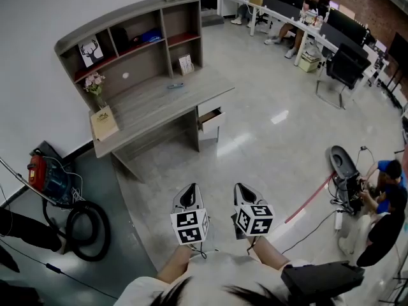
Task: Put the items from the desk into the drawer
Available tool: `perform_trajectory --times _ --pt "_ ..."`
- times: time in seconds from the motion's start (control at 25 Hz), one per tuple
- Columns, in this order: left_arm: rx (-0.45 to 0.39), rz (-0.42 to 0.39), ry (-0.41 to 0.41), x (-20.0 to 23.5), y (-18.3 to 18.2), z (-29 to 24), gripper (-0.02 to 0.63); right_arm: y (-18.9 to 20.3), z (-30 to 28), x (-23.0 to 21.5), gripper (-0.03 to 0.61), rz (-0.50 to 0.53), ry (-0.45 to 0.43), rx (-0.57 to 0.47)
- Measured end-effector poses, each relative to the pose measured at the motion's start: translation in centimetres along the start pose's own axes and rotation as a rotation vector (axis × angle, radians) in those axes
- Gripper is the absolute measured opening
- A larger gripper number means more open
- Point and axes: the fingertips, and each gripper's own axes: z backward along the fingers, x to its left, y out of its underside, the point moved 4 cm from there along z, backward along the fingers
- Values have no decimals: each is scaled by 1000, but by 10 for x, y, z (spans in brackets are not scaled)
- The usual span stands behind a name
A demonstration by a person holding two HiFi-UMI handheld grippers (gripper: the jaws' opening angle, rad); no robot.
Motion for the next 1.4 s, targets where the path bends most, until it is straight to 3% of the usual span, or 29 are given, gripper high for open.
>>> perform_trajectory --times 0.68,1.4 --pt "-12 26 25 26 -44 -94 -3 -56 -92 -4 -2 -2 -38 -3" --pt "-46 59 24 88 -95 -197 -3 -110 -211 7 -2 36 -53 22"
